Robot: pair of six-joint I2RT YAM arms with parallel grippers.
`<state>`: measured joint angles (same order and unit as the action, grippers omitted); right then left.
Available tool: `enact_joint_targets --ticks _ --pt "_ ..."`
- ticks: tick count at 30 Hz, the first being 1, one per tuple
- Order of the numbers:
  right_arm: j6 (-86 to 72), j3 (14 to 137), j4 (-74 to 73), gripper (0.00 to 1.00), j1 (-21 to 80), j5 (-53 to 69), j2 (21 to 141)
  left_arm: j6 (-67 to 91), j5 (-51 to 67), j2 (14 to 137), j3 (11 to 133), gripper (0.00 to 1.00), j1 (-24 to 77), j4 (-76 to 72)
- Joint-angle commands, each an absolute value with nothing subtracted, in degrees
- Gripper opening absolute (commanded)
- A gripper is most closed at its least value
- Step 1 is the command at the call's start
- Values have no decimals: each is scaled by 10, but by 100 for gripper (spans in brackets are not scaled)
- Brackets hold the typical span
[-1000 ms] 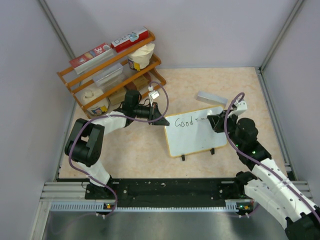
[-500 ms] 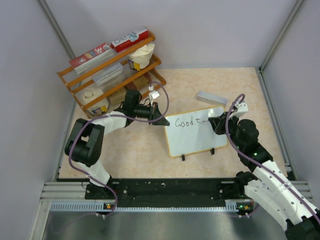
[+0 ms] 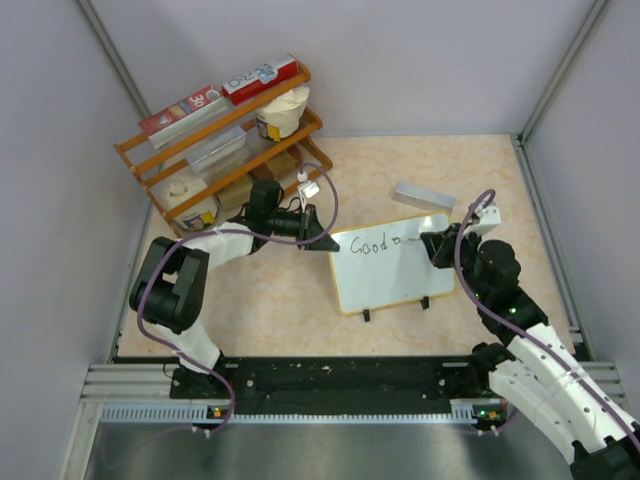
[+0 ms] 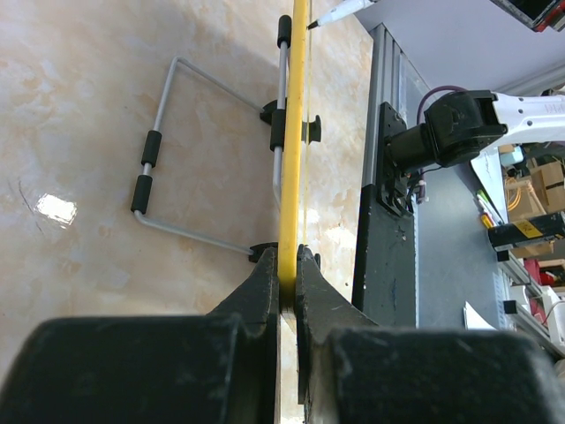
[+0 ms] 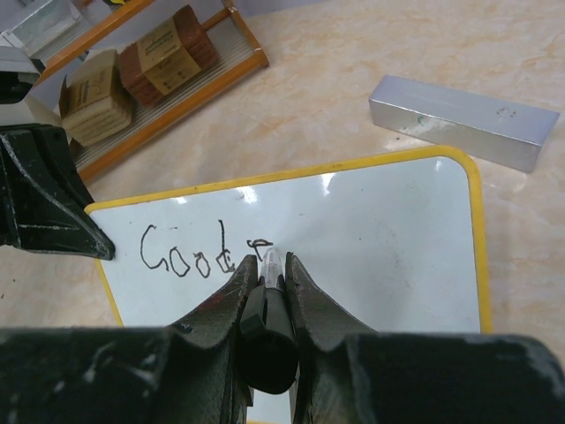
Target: Write a sentence on the whiteboard
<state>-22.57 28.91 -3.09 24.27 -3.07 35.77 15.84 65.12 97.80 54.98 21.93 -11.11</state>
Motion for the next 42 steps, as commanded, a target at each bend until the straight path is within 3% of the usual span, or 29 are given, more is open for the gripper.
enact_joint_targets --ticks 1,21,42 --pt "-228 320 -19 0 247 -43 332 95 657 995 541 0 243 -84" --pt "-220 309 -4 0 246 -66 368 93 658 993 540 0 243 -82" --pt "-226 276 -49 0 246 -40 330 90 657 991 541 0 244 -77"
